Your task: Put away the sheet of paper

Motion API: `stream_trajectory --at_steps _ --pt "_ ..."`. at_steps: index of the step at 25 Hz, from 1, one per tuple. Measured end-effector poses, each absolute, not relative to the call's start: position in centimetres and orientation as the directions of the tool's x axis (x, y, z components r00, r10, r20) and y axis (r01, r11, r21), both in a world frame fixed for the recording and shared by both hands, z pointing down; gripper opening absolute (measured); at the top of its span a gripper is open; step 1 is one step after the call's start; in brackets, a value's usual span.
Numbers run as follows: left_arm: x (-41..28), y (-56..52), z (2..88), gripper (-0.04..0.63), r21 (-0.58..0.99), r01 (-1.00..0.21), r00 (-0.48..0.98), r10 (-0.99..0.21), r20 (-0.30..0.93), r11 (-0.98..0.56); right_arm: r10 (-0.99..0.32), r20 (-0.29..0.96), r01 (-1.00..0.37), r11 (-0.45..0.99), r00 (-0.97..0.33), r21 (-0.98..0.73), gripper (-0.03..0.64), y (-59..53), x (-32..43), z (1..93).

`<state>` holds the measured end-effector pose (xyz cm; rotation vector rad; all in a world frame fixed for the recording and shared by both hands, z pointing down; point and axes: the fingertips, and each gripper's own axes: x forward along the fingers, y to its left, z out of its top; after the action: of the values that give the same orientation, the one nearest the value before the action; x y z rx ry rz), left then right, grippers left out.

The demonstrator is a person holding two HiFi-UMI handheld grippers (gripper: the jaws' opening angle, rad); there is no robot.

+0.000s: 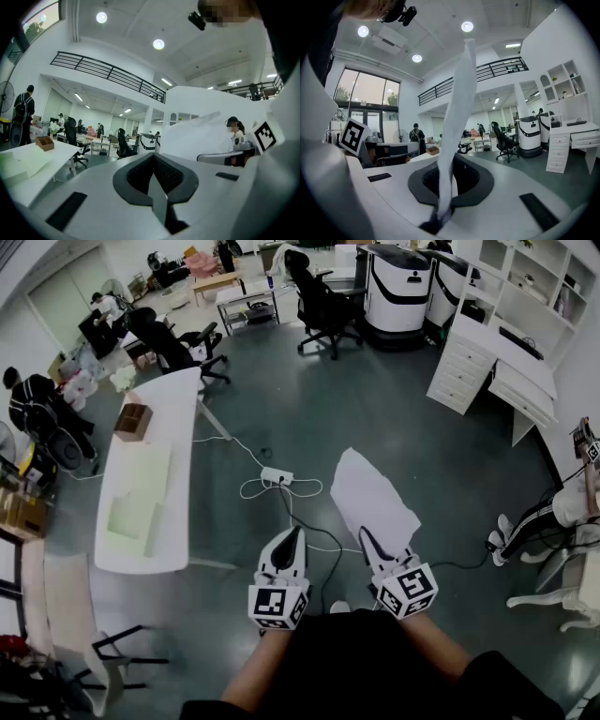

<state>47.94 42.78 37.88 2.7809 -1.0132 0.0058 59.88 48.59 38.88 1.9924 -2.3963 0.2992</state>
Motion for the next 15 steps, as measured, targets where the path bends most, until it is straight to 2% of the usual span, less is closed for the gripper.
stream_trajectory --at_steps 15 --pt "46.3 42.1 40.2 0.003 0.166 -0.700 0.713 -0.693 0.108 -0.694 -0.953 0.158 -0.956 0.228 -0.258 -0.185 -0.003 46.5 58.7 41.0"
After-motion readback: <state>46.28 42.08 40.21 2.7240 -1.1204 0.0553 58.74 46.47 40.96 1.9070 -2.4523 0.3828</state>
